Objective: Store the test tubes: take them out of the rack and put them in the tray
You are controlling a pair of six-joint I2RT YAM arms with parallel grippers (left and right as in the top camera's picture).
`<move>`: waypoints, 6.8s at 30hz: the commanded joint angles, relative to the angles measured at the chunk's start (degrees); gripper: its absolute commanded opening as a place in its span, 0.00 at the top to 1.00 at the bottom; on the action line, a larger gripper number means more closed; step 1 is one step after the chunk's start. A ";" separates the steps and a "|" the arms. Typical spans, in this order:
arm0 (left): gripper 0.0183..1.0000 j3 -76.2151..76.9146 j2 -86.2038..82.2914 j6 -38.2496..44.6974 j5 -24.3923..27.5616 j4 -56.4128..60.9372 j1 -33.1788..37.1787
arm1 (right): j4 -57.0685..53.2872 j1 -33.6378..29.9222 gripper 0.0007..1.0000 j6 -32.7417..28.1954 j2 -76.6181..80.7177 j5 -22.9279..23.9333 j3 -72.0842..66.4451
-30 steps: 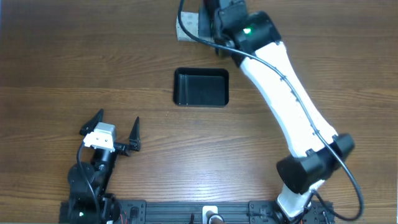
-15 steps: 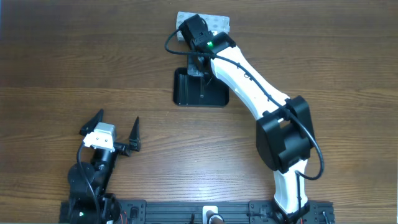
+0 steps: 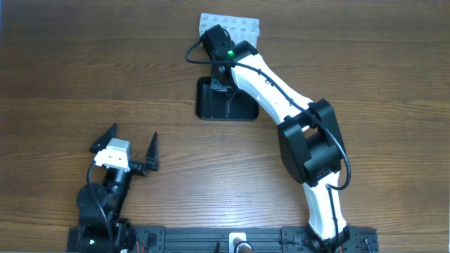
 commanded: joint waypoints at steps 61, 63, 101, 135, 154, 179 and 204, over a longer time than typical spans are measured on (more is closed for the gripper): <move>0.00 -0.28 -0.31 0.61 0.70 -0.07 0.31 | 34.16 -11.54 0.52 -21.31 3.17 11.80 0.20; 0.00 -0.28 -0.31 0.61 0.70 -0.07 0.31 | 34.42 -11.54 0.59 -21.29 3.32 11.80 0.20; 0.00 -0.28 -0.31 0.61 0.70 -0.07 0.31 | 21.66 -6.60 0.88 -20.09 -26.32 11.76 0.37; 0.00 -0.28 -0.31 0.61 0.70 -0.07 0.31 | -2.71 -3.67 0.85 3.39 -2.23 2.47 -5.35; 0.00 -0.28 -0.31 0.61 0.70 -0.07 0.31 | 1.84 -4.31 0.32 -3.93 -7.52 2.40 -5.31; 0.00 -0.28 -0.31 0.61 0.70 -0.07 0.31 | 28.37 -27.71 0.01 -33.92 -80.91 9.16 -54.07; 0.00 -0.28 -0.31 0.61 0.70 -0.07 0.31 | 46.97 -27.67 0.01 -32.65 -125.70 8.74 -100.35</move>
